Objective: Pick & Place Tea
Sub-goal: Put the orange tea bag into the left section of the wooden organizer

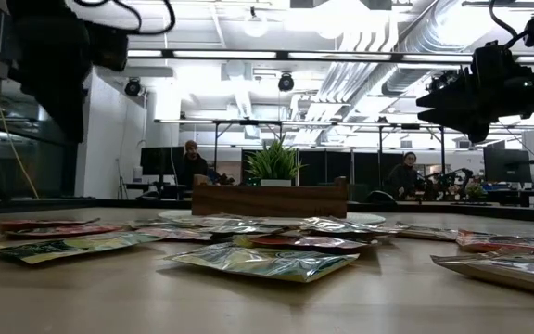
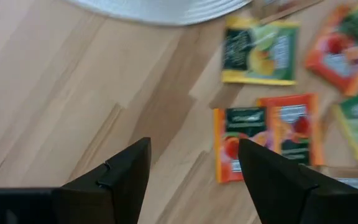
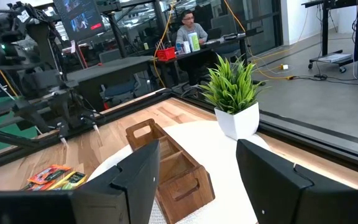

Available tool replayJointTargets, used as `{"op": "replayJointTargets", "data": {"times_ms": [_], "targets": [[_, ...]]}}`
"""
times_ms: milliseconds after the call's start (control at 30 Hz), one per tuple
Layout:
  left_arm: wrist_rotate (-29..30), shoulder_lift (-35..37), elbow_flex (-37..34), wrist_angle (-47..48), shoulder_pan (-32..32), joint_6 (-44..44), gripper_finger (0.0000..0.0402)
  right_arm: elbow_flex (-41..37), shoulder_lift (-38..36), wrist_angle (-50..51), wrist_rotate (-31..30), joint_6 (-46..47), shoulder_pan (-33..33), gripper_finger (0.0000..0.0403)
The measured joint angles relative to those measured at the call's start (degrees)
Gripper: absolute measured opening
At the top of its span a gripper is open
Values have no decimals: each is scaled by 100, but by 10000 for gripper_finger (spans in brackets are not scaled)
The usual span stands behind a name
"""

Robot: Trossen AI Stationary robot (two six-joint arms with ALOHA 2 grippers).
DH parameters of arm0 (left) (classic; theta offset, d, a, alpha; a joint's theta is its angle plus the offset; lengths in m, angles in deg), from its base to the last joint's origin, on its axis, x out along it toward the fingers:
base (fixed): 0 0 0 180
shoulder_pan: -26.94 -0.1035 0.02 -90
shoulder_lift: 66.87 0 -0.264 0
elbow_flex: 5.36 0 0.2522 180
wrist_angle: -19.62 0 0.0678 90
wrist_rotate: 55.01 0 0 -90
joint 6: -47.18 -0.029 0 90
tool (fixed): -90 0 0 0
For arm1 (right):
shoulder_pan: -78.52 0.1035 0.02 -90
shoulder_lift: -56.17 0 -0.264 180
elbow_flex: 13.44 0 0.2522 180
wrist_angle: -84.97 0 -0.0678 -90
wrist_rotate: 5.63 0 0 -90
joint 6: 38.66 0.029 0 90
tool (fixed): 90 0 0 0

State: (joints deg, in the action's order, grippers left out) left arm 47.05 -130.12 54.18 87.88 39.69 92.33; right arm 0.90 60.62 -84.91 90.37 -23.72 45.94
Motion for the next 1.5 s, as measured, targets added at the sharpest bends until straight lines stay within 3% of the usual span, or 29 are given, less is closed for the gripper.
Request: {"op": "replayJointTargets", "data": {"times_ms": [700,867,1067,1500], "targets": [[-1095,-1661,-64,-1337,2,24,239,-2,4,37,26,0,2,208],[-1155,-1842,-53,-1789,2,-31,239,-1,10,84,43,0,2,208],[-1118,-1945,-128,-1560,2,-120,239,-2,49,92,48,0,2,208],[-1153,-1938,-518,-2062,2,17,239,-1,42,87,57,0,2,208]]}}
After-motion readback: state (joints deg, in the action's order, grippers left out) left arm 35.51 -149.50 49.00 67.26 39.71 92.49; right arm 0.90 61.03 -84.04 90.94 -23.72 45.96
